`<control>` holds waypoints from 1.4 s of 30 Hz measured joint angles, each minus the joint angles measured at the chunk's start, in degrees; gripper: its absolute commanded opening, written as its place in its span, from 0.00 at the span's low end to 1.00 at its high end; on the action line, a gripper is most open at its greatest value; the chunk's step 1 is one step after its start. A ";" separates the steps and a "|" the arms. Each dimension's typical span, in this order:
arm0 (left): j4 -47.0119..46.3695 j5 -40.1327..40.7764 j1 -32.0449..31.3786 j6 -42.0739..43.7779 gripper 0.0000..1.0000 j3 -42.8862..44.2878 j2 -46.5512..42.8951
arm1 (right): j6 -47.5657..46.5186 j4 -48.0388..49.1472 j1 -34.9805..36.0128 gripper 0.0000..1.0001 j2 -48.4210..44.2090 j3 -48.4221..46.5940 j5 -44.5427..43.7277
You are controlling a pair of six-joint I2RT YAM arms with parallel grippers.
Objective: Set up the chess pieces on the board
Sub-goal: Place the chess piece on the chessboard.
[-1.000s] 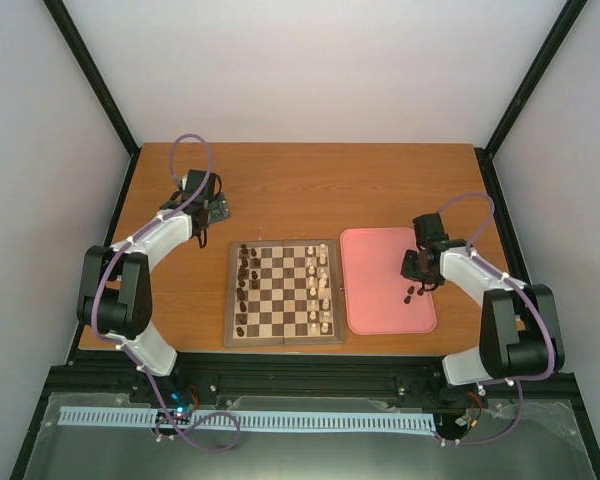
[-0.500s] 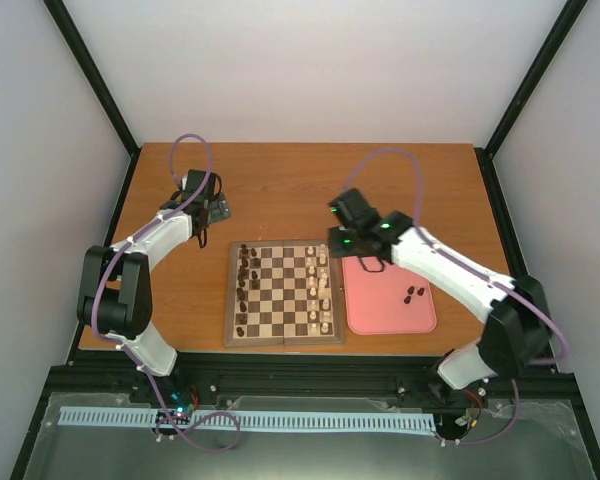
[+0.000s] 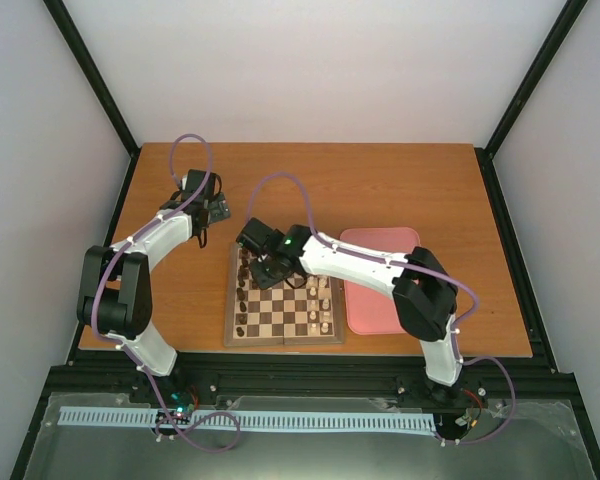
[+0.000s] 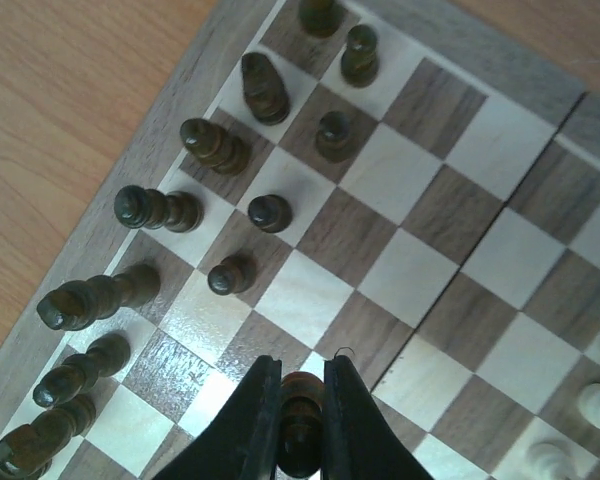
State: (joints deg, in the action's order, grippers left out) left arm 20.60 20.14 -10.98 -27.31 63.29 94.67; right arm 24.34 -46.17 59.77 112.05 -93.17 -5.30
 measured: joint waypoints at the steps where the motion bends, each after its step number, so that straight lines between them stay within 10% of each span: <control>1: 0.00 0.00 0.00 0.00 1.00 0.00 0.00 | -0.09 -0.28 0.37 0.03 0.70 -0.50 0.17; 42: 0.00 0.00 0.00 0.00 1.00 0.00 0.00 | -1.18 -0.74 4.57 0.04 10.75 -7.17 4.31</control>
State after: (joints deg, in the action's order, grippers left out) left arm 20.60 20.14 -10.98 -27.31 63.29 94.67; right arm 23.16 -46.92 64.34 122.80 -100.33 -0.99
